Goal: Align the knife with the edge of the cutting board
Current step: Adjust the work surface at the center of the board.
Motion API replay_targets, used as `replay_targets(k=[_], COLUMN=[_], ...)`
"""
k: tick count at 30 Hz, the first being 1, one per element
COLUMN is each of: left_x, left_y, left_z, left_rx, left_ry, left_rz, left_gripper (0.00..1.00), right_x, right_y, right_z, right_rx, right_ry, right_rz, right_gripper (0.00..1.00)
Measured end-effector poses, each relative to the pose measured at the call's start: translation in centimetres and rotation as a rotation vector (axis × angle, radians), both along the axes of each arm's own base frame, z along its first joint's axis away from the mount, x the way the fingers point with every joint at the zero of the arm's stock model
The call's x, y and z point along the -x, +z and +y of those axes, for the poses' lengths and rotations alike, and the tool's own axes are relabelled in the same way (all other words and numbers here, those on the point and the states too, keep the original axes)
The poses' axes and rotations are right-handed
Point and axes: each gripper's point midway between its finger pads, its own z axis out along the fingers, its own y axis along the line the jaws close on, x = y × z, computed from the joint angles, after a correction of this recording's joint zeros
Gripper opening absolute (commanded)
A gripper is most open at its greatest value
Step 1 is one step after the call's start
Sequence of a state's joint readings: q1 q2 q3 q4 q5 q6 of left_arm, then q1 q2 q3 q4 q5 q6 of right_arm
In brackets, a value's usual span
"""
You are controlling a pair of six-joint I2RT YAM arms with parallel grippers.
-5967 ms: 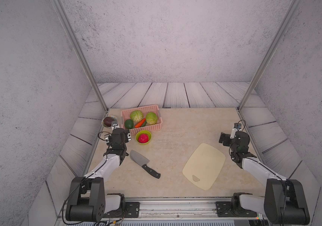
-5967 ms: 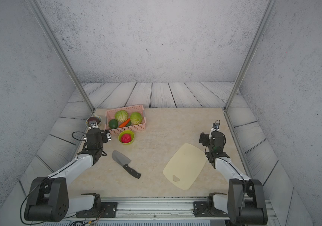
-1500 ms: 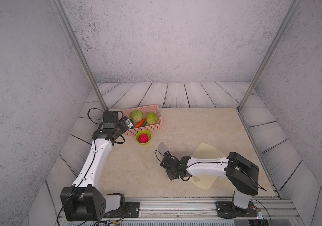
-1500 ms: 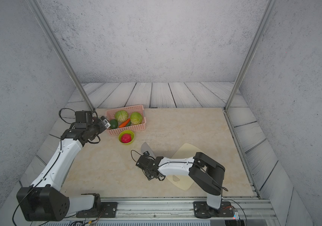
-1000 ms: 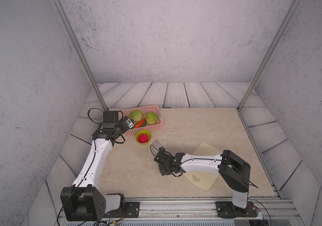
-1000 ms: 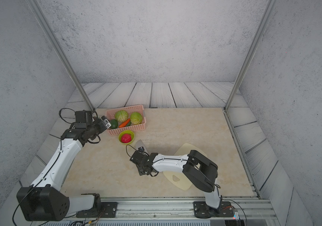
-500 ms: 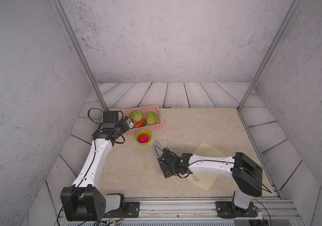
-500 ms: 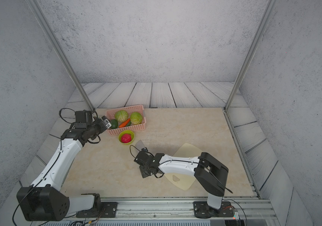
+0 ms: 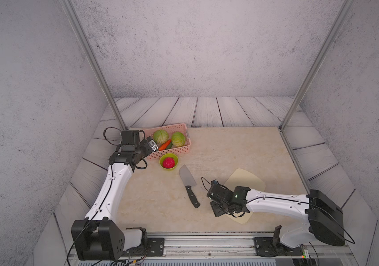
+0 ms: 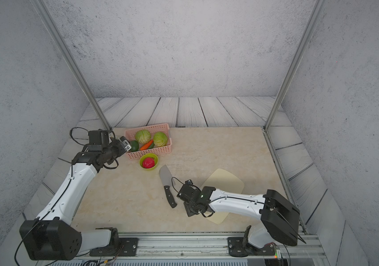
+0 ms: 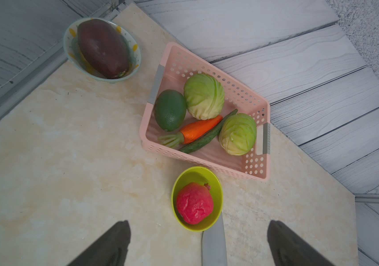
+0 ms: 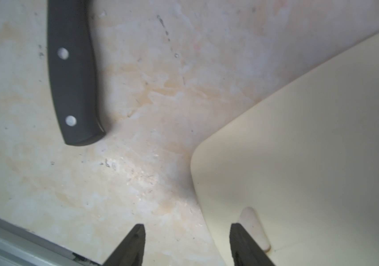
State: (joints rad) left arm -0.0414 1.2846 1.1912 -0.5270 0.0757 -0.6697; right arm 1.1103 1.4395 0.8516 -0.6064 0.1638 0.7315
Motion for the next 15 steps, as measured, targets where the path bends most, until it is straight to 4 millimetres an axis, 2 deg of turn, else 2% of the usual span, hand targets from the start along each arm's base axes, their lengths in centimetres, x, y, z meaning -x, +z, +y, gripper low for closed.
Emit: replay_targets(k=[7,15], left_x=[0.0,0.0], left_y=[0.0,0.0], left_z=[0.0,-0.1], left_rx=[0.0,-0.001], left_ry=[-0.001,-0.002], left_rz=[0.0,0.0], left_gripper=[0.98,0.98], right_x=[0.5,0.5], right_y=[-1.9,-3.4], right_z=[-2.6,-2.4], right_rx=[0.041,0.029], right_ry=[-0.051,-0.067], right_rz=[0.033,0.063], right_gripper=[0.57,0.54])
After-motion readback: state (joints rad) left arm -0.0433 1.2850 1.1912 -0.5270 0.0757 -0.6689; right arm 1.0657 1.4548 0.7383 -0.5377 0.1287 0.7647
